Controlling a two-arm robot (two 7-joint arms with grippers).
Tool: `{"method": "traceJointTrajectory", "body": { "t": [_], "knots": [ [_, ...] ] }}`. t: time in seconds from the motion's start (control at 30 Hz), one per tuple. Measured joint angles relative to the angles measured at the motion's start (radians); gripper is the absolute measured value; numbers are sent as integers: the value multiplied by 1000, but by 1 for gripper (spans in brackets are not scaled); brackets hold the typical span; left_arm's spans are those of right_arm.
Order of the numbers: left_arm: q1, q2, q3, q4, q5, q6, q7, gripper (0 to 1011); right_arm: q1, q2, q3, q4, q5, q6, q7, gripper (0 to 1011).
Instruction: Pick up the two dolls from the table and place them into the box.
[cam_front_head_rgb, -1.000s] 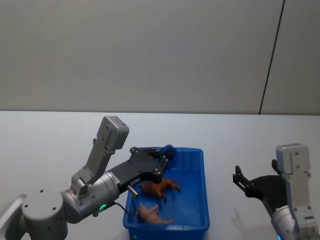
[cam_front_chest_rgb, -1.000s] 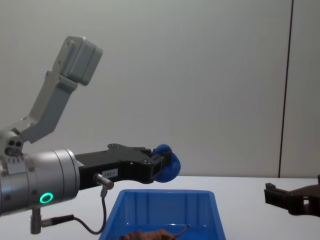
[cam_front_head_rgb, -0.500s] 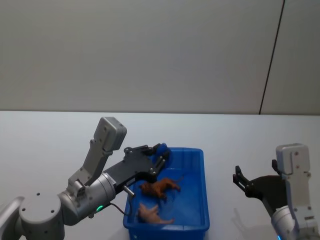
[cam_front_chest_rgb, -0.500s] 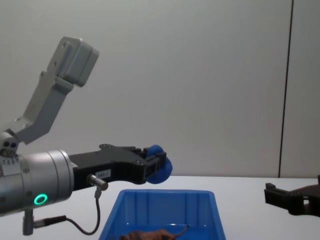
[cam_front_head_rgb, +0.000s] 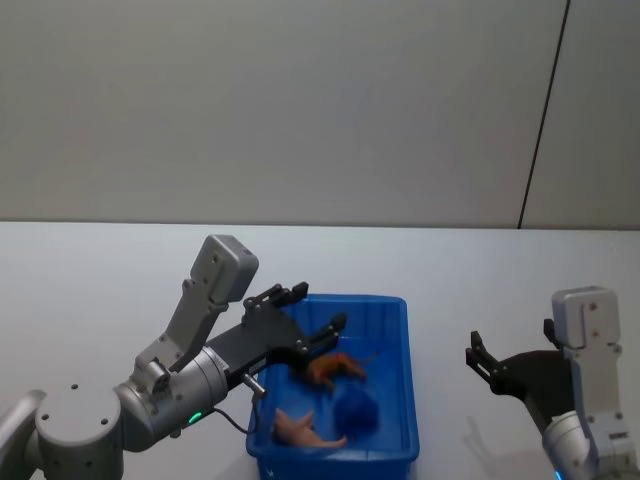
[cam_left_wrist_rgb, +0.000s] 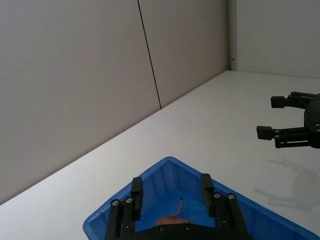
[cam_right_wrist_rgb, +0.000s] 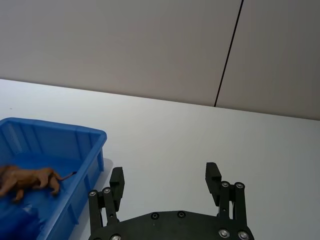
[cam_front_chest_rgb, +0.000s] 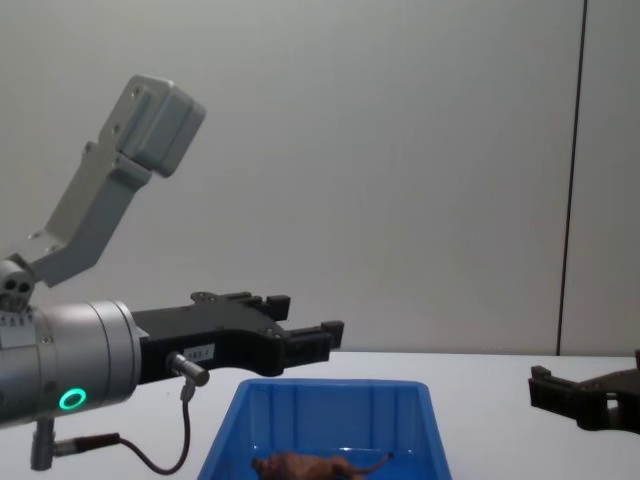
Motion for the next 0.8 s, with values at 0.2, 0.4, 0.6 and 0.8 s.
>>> {"method": "traceJointTrajectory", "body": {
  "t": [0.2,0.4,0.6,0.8],
  "knots": [
    [1,3,0,-7,8,12,1,849,0,0,0,0,0,0,0,1001],
    [1,4,1,-11,13,18,1,1001,0,0,0,0,0,0,0,1001],
    [2,5,1,-13,16,23,2,1001,0,0,0,0,0,0,0,1001],
    [2,6,1,-15,17,25,2,1001,0,0,0,0,0,0,0,1001]
  ]
}}
